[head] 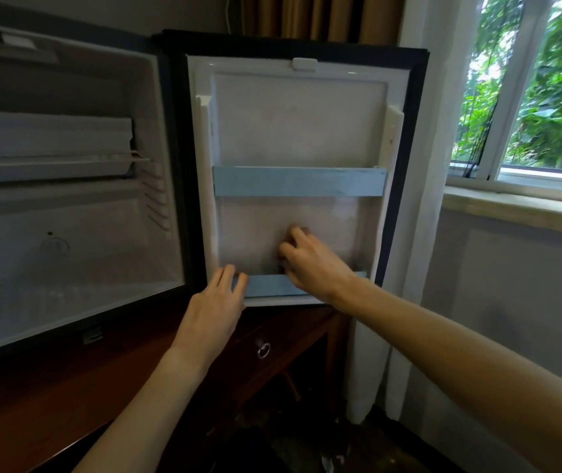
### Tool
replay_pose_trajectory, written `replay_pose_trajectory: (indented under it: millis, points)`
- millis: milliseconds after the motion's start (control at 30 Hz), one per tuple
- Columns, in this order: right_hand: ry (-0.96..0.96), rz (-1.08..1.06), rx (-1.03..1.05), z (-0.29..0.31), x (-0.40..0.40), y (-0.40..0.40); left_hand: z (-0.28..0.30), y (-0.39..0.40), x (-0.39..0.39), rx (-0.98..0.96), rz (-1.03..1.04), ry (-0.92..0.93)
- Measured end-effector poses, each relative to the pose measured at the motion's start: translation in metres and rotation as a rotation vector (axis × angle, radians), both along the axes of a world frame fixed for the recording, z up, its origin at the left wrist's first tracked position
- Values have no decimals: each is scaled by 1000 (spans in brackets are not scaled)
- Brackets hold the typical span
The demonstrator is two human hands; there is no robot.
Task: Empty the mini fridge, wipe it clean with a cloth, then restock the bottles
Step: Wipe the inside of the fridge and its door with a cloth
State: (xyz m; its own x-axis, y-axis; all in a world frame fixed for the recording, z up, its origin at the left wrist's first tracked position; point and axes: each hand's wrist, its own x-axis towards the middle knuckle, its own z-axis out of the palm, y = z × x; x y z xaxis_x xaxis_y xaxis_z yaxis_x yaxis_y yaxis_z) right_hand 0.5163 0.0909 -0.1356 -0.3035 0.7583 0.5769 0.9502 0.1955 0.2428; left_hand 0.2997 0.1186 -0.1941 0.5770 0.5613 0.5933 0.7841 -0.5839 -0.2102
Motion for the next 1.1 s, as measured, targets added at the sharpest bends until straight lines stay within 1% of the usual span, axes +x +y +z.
replay_pose_trajectory:
  millis: [133,233,367,533,667,800,933,1000,1100]
  points:
    - [-24,108,-17,2,-59,25,1,0,0,25,18,22]
    - [-27,124,-27,5,-62,25,1,0,0,26,21,29]
    - [-46,149,-10,2,-22,13,2,-1,-1,26,-2,15]
    - [-66,27,-26,3,49,-29,1,-1,-1,26,-32,-8]
    - [-68,-36,-23,1,69,-49,0,0,0,16,-43,-20]
    - [-43,-22,8,5,41,-24,-1,-1,2,3,-5,-19]
    - [31,149,27,15,-34,13,-1,-1,4,12,63,39]
    - [50,184,12,21,-68,23,-2,0,2,20,76,53]
    - [38,187,13,26,-78,27,-1,0,0,23,87,75]
